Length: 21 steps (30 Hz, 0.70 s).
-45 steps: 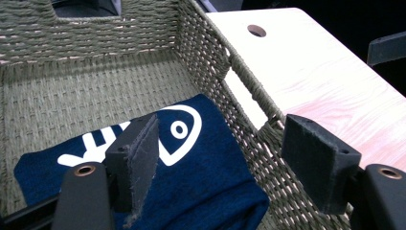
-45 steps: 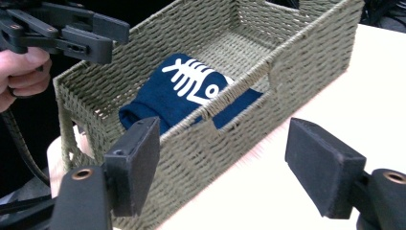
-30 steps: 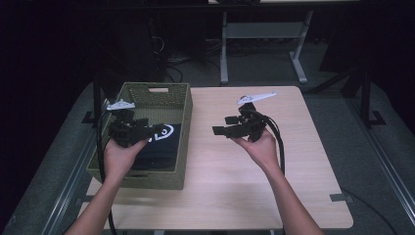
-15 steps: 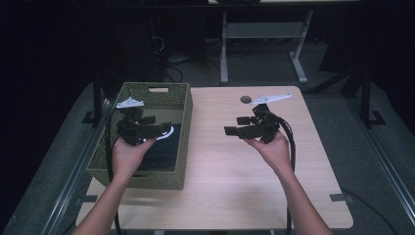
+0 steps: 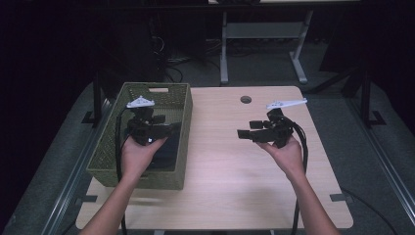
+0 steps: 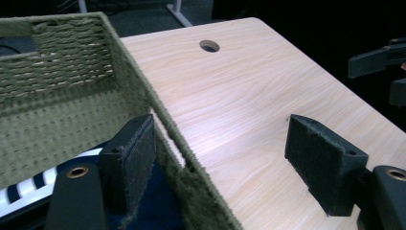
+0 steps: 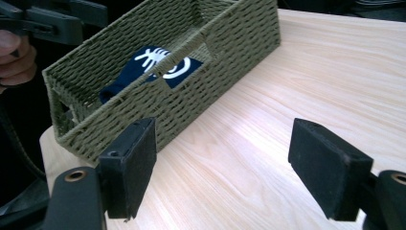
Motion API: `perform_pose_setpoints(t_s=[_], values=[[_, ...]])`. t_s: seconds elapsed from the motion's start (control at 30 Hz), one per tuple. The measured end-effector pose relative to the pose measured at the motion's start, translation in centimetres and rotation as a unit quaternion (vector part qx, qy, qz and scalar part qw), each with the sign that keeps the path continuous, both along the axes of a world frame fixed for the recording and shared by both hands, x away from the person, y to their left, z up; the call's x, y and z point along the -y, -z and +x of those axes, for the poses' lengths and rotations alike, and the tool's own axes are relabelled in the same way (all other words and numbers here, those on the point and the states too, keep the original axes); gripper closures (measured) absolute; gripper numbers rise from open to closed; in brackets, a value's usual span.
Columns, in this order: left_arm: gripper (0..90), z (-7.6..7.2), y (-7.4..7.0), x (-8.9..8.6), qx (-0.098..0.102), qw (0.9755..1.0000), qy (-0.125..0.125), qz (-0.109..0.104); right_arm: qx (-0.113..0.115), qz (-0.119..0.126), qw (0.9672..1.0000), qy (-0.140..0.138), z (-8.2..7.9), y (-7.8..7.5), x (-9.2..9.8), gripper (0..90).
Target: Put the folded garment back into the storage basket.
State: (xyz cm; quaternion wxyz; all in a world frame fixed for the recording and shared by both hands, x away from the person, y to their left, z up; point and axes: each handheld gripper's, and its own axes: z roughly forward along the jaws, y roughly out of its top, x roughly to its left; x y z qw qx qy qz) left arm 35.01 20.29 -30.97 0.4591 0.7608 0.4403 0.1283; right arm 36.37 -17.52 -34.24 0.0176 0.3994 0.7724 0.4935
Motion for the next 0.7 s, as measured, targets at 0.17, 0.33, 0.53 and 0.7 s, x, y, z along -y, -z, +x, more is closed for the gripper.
perform_pose_setpoints(t_s=[0.17, 0.33, 0.53, 0.7], values=[[25.7, -0.2, 0.1, 1.2, -0.001, 0.9999, 0.015, -0.001, -0.002, -0.002, 1.0000, 0.008, -0.3, 0.1, 1.0, 24.2], [24.8, -0.4, 0.3, 2.4, 0.001, 0.9996, 0.028, -0.003, 0.000, -0.001, 0.9999, 0.013, -0.5, 0.2, 1.8, 24.2], [24.1, -0.7, 0.5, 4.4, 0.005, 0.9989, 0.046, -0.001, -0.002, -0.007, 0.9998, 0.020, -0.9, 0.5, 2.6, 24.2], [24.0, -1.5, 0.9, 6.4, 0.008, 0.9977, 0.067, -0.004, -0.002, -0.010, 0.9995, 0.030, -1.4, 0.8, 3.9, 24.3]])
